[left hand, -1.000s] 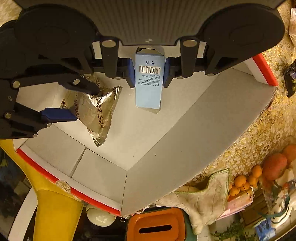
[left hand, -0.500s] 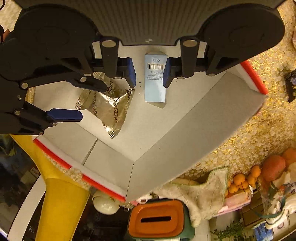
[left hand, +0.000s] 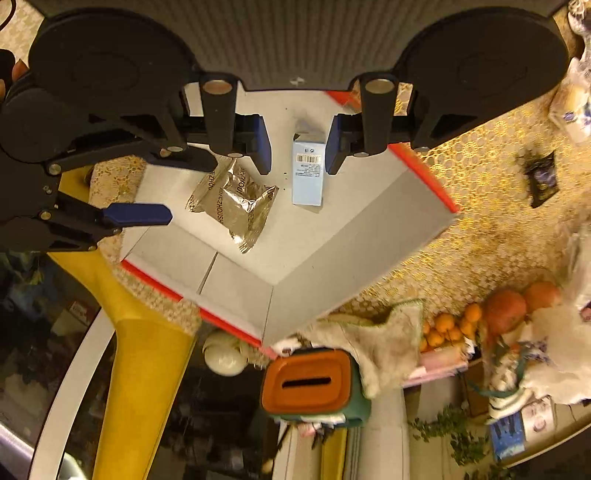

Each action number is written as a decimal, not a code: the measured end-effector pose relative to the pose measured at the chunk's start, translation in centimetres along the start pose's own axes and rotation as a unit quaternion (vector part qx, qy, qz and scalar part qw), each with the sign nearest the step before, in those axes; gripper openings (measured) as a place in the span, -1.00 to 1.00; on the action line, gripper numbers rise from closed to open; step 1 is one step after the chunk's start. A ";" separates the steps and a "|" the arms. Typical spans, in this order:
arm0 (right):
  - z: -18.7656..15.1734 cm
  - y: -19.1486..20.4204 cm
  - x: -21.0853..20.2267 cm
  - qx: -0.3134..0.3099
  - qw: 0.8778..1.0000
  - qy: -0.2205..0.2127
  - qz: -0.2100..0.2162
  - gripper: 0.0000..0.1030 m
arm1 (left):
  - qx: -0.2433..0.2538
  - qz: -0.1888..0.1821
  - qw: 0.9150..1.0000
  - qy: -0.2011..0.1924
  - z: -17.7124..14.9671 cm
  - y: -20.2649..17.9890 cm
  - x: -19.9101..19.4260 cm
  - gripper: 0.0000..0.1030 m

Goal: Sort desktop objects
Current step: 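Open the right tool dropping the foil bag while the left tool releases the box, then move both tools back toward the remaining snacks on the table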

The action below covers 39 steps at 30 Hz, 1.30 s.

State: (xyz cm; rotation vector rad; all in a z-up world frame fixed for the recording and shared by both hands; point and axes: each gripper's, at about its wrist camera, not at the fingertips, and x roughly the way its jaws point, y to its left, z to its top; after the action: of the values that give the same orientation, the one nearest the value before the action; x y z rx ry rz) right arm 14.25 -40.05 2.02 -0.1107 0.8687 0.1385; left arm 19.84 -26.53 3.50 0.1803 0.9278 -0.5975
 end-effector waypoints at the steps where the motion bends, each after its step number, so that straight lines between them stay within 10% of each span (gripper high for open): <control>1: 0.0 0.4 -0.5 -0.003 1.000 -0.003 0.002 0.09 | -0.001 0.001 1.000 -0.005 -0.2 0.1 -0.7 -0.42; 23: 0.0 10.8 -5.8 -0.033 0.997 -0.047 0.060 0.16 | -0.062 0.067 0.991 -0.094 -9.3 6.7 -13.1 -0.40; 28: -0.1 13.2 -5.2 -0.035 0.996 -0.044 0.068 0.21 | -0.084 0.087 0.986 -0.114 -12.2 9.2 -14.7 0.31; 39: 0.9 17.7 -3.6 -0.047 0.993 -0.044 0.102 0.36 | -0.135 0.142 0.971 -0.137 -17.2 14.7 -17.2 0.53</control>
State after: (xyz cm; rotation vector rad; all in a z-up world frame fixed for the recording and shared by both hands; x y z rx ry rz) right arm 9.68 -22.71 4.68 -0.1032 0.7838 0.3731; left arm 8.23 -0.67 5.33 -0.0157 0.6892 -0.2186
